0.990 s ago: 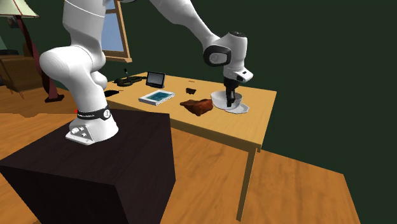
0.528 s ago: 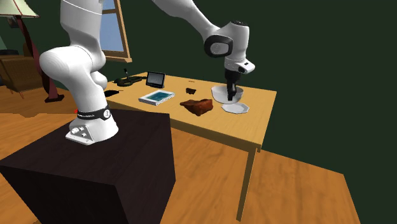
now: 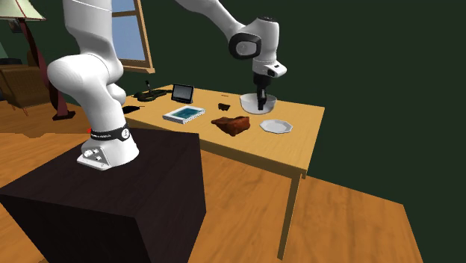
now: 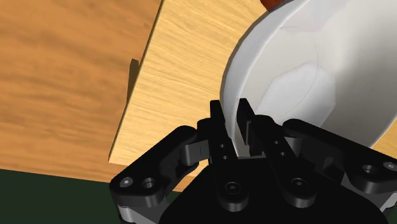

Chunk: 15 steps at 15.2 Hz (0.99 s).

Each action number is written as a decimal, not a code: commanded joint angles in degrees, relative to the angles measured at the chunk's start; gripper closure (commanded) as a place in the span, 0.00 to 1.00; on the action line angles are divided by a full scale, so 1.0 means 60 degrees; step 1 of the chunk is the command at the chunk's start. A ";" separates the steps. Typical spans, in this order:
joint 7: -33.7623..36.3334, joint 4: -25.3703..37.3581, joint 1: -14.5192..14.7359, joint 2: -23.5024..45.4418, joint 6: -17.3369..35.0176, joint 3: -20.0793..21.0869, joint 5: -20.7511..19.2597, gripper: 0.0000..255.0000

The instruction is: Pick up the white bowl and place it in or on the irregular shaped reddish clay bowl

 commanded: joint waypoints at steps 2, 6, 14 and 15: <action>0.0468 -0.0758 0.0328 -0.0569 0.0317 0.0232 0.0104 1.00; 0.1122 -0.1641 0.0765 -0.1271 0.0663 0.0579 0.0254 1.00; 0.2668 -0.2881 0.1706 -0.2379 0.1162 0.1389 0.0494 1.00; 0.2655 -0.2918 0.1713 -0.2283 0.1292 0.1392 0.0487 1.00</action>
